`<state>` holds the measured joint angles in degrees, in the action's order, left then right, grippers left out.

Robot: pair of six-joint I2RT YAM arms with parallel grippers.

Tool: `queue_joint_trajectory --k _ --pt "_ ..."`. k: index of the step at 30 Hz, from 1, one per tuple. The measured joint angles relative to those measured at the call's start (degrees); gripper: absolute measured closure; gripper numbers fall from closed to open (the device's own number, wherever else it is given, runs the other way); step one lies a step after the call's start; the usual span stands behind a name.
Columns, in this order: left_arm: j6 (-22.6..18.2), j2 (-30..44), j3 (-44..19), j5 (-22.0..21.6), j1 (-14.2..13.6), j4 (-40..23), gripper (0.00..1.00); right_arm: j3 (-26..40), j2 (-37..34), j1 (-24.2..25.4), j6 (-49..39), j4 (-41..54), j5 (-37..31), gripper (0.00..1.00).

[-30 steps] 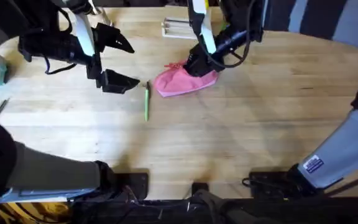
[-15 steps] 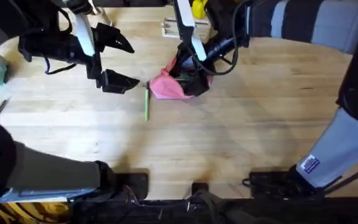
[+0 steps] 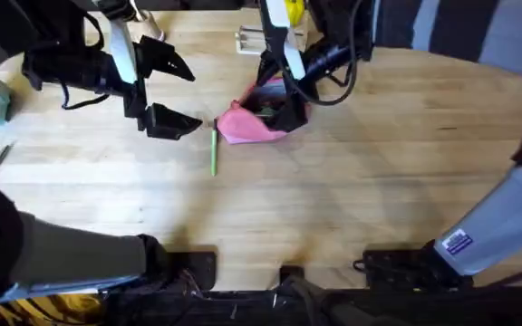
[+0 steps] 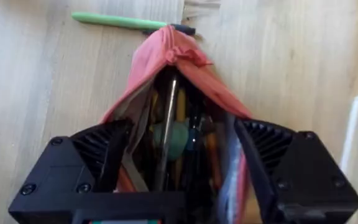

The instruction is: Unzip the bag, pick up the pens from the table one at a time and place them inside, then zip the bag closed.

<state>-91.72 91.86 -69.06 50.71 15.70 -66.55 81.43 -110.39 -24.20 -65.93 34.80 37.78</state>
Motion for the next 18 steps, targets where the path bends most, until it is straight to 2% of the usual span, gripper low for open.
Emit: queue_joint_trajectory --k 4,7,11,14,16,17,18 --pt "0.0 -3.9 0.0 -3.6 0.0 -2.9 0.007 0.0 8.2 1.5 2.2 -0.1 0.2 0.004" --pt "2.9 -7.6 0.0 -6.3 0.0 -4.7 0.006 0.2 14.0 3.5 4.9 -0.3 0.5 0.004" --pt "12.1 -11.6 0.0 -9.8 0.0 -5.1 0.007 0.3 18.8 7.0 8.7 -0.6 0.7 0.004" --pt "19.1 -13.5 0.0 -10.3 0.0 -5.1 0.008 0.3 20.4 9.2 10.9 -0.6 0.7 0.004" --pt "23.0 -14.1 0.0 -8.9 0.0 -5.5 0.008 0.3 21.3 10.2 12.2 -0.4 0.7 0.004" --pt "28.8 -14.2 0.0 -4.6 0.0 -8.3 0.007 0.3 22.9 11.8 15.1 -0.2 0.8 0.004" --pt "30.3 -14.2 0.0 -3.3 0.0 -8.8 0.006 0.3 23.5 12.1 16.0 -0.2 0.9 0.004"
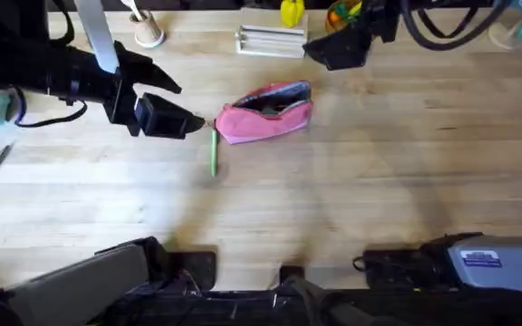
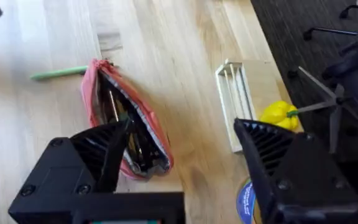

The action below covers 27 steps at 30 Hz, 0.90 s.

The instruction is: Unzip the bag, pick up the pens from the table one at a time and place them inside, then zip the bag closed.

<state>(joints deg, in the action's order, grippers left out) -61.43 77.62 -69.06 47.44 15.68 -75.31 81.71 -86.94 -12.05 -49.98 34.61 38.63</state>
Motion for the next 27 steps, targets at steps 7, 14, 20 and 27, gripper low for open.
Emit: queue_joint_trajectory --k 7,14,20,27 --pt "7.8 0.0 0.0 3.8 0.0 1.1 0.006 0.0 1.8 2.5 6.3 0.0 0.0 0.004" --pt "28.9 0.0 0.1 -12.7 -5.0 6.2 0.004 0.0 4.8 3.4 8.4 -0.5 0.1 0.004" --pt "44.7 0.0 5.2 -25.5 -14.5 15.1 0.004 0.0 6.3 4.1 9.7 -0.7 0.2 0.004" --pt "59.7 0.0 16.4 -36.7 -25.2 25.0 0.004 0.0 6.3 4.1 10.8 -0.4 0.2 0.004"
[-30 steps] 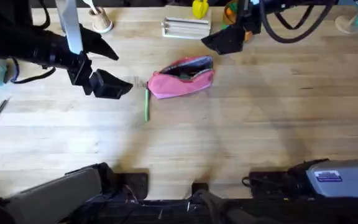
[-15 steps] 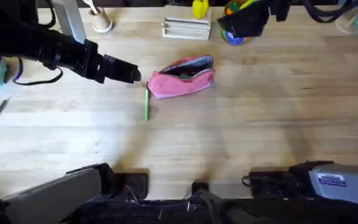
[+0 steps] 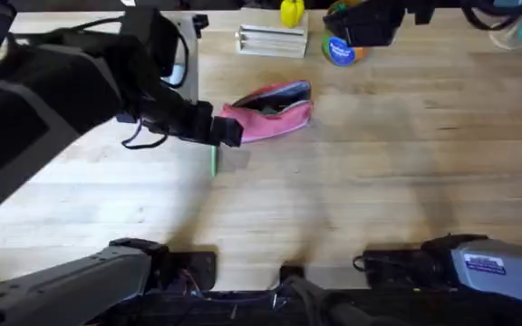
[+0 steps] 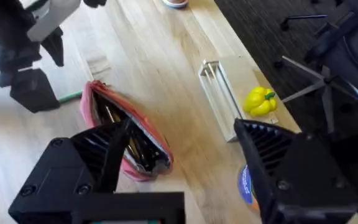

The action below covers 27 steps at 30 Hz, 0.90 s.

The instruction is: Unzip the bag, pick up the pens from the table one at a time and place them inside, then zip the bag closed.

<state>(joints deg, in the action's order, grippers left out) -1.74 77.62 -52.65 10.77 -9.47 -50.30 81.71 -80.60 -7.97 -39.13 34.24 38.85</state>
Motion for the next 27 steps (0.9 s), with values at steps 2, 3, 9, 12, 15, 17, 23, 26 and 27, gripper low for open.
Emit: queue_joint_trajectory --k 2,3,9,12,15,17,23,26,27 --pt "3.3 0.0 1.5 -3.4 -3.6 1.4 0.005 0.0 0.0 0.0 0.2 0.0 0.0 0.004" --pt "4.6 0.0 2.0 -5.2 -5.4 2.0 0.006 0.0 0.0 0.0 0.2 -0.1 0.0 0.004" --pt "9.0 0.0 4.1 -14.1 -13.5 5.6 0.006 0.0 0.0 0.0 0.2 -1.7 0.0 0.004" --pt "10.6 0.0 5.3 -15.7 -13.9 7.4 0.006 0.0 0.0 0.0 0.2 -1.9 0.0 0.004" --pt "12.4 0.0 7.2 -16.7 -13.8 9.4 0.006 0.0 0.0 0.0 0.2 -2.0 0.0 0.004" --pt "13.4 0.0 8.3 -16.9 -13.9 9.9 0.007 0.0 0.0 0.0 0.2 -2.1 0.0 0.004" --pt "14.8 0.0 8.6 -16.8 -13.9 10.5 0.007 0.0 0.0 0.0 0.2 -2.1 0.0 0.004" --pt "15.1 0.0 8.6 -16.7 -13.9 10.8 0.008 0.0 0.0 0.0 0.2 -2.1 0.0 0.004" --pt "15.2 0.0 8.6 -16.7 -13.9 11.2 0.007 0.0 0.0 0.0 0.2 -2.1 0.0 0.004"
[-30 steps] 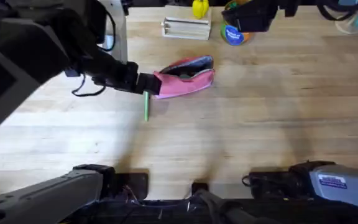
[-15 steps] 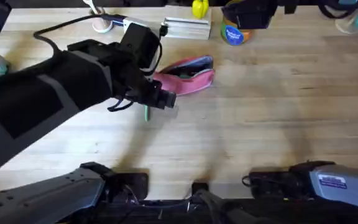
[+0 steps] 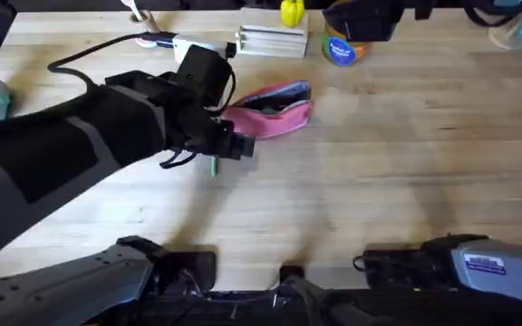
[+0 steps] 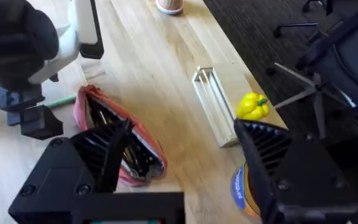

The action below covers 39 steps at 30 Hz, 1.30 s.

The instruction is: Unzip the bag, pick up the pens from the table one at a time and place them inside, then zip the bag closed.

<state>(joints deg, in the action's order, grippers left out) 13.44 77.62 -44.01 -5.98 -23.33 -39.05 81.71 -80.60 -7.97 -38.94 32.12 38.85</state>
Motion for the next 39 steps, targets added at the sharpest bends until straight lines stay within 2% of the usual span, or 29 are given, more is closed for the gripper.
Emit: queue_joint_trajectory --k 10,14,20,21,24,27,35,39 --pt "-0.6 0.1 0.0 -0.5 0.0 2.0 0.008 0.0 0.0 0.0 0.0 0.0 0.0 0.004" --pt "-1.3 2.8 0.0 -2.1 0.0 1.9 0.007 0.0 0.0 0.0 0.0 0.0 0.0 0.004" --pt "-2.1 5.9 -1.7 -1.4 0.0 2.0 0.028 0.0 0.0 0.0 0.0 0.0 0.0 0.004" --pt "-2.1 6.4 -1.9 -0.8 0.0 2.1 0.143 0.0 0.0 0.0 0.0 0.0 0.0 0.004" --pt "-2.1 7.4 -2.5 1.9 -0.9 2.9 0.637 0.0 0.0 0.0 0.0 0.0 0.0 0.004" --pt "-2.0 7.6 -2.7 0.6 -0.8 3.4 0.921 0.0 0.0 0.0 0.0 0.0 0.0 0.004" --pt "-1.5 7.6 -2.9 -0.1 -0.4 2.7 0.949 0.0 0.0 0.0 0.0 0.0 0.0 0.004" --pt "-1.2 7.2 -3.4 -5.8 -0.2 -1.9 0.959 0.0 0.0 0.0 0.0 0.0 0.0 0.004"
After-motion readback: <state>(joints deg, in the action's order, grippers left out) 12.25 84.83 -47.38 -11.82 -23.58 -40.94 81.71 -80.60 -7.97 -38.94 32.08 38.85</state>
